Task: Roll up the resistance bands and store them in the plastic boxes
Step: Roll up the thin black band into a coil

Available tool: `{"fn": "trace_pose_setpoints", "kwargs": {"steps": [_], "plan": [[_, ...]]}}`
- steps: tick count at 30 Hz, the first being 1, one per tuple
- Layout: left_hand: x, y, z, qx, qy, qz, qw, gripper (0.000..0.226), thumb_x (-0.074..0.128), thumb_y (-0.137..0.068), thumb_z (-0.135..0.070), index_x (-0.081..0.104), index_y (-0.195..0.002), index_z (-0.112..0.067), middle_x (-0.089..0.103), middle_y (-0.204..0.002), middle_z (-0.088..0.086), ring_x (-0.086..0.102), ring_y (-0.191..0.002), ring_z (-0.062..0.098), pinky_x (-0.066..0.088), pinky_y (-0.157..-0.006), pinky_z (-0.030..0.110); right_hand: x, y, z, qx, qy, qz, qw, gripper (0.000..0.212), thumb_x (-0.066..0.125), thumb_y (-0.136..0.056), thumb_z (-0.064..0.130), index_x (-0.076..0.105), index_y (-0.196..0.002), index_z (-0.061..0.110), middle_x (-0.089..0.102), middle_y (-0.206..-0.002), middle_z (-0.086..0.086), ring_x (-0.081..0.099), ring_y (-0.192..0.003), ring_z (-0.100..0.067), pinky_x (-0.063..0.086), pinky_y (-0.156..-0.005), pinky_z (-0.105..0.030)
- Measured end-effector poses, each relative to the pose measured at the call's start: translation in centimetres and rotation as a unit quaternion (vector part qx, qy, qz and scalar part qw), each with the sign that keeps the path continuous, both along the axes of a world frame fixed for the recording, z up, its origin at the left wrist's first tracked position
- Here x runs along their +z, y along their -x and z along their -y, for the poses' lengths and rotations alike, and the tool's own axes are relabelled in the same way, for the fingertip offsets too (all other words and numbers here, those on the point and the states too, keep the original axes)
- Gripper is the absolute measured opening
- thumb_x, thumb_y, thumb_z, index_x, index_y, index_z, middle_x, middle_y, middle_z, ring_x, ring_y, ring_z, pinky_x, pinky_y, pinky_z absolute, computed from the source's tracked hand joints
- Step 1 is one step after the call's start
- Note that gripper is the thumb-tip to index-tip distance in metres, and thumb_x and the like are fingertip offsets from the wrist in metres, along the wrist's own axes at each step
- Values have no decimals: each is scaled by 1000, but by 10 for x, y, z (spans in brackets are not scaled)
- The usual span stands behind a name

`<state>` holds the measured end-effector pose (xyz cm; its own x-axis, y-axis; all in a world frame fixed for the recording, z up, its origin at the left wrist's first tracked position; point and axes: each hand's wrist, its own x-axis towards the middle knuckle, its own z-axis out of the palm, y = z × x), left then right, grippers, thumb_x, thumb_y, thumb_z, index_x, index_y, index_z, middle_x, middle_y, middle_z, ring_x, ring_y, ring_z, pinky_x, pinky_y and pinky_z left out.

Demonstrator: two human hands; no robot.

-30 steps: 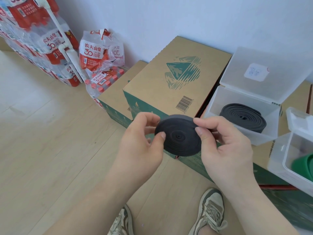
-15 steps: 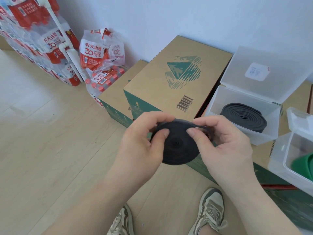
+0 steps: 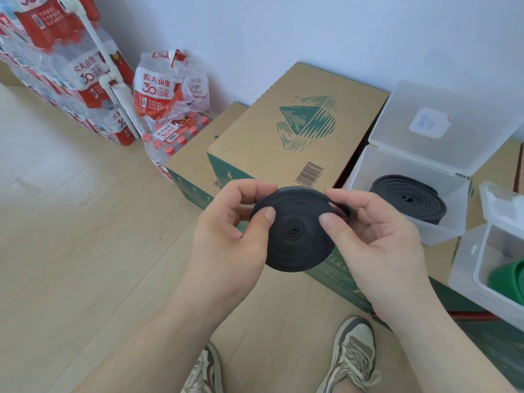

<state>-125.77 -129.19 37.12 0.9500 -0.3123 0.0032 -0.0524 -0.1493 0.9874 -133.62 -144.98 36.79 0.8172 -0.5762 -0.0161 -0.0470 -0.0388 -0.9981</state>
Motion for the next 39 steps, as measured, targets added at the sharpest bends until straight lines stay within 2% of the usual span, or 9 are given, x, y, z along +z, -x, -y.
{"fn": "trace_pose_setpoints", "kwargs": {"steps": [5,9,13,18,22,26,29,35,39], "plan": [[-3,1,0,-34,-46,-28,998,24,70,-93,-8,66,-98,-30,73,-93,-12,70,-89,9,58,-69,20,-1,1,1,-11,43,-12,999,30,70,-93,0,78,-91,29,79,-90,11,72,-86,-5,55,-76,-14],[-1,6,1,-67,-81,48,993,22,74,-91,-8,68,-94,-29,73,-92,-17,71,-89,5,58,-74,16,-4,3,-4,29,128,-33,991,33,70,-92,0,77,-90,32,77,-92,14,72,-90,-11,56,-81,-25],[1,-1,-1,-111,-69,-10,991,24,79,-87,-6,71,-89,-28,74,-84,-11,70,-77,7,55,-65,19,-3,5,-5,53,200,-13,978,34,69,-90,-7,75,-91,26,73,-93,11,68,-95,-7,46,-80,-7],[0,0,-3,-134,-103,0,986,29,79,-85,-4,73,-97,-30,75,-89,-15,72,-85,8,62,-72,26,-5,5,-6,88,255,-4,963,32,68,-88,-11,75,-91,20,70,-89,9,65,-94,-6,43,-80,-6],[1,4,-4,-142,-123,57,981,34,75,-86,-3,73,-102,-33,75,-92,-18,72,-91,10,63,-75,33,-2,4,-9,80,200,-7,977,30,72,-87,-6,75,-91,24,73,-89,9,69,-90,-9,48,-78,-9],[3,2,-5,-111,-96,47,988,32,76,-88,-3,75,-103,-31,74,-91,-19,68,-90,7,61,-69,23,5,3,-3,19,37,1,999,28,79,-83,-3,73,-93,22,76,-83,-2,69,-71,-10,59,-66,-23],[5,3,-2,-116,-94,33,988,31,75,-90,-4,75,-106,-31,74,-92,-20,67,-92,3,57,-66,15,7,4,1,1,34,-3,999,27,78,-85,-2,77,-94,24,77,-79,-4,71,-70,-12,62,-66,-26],[4,-1,-5,-89,-84,29,992,35,77,-88,-4,75,-99,-37,75,-90,-19,67,-88,7,56,-65,16,8,5,6,5,63,-8,998,28,77,-85,-5,79,-93,22,79,-86,11,73,-80,-1,54,-73,-9],[6,-1,-5,-88,-31,-3,996,35,76,-89,0,76,-99,-34,78,-92,-11,69,-82,7,59,-70,20,8,7,13,4,47,-6,999,26,75,-88,0,81,-91,25,80,-87,10,72,-80,0,54,-72,-9]]}}
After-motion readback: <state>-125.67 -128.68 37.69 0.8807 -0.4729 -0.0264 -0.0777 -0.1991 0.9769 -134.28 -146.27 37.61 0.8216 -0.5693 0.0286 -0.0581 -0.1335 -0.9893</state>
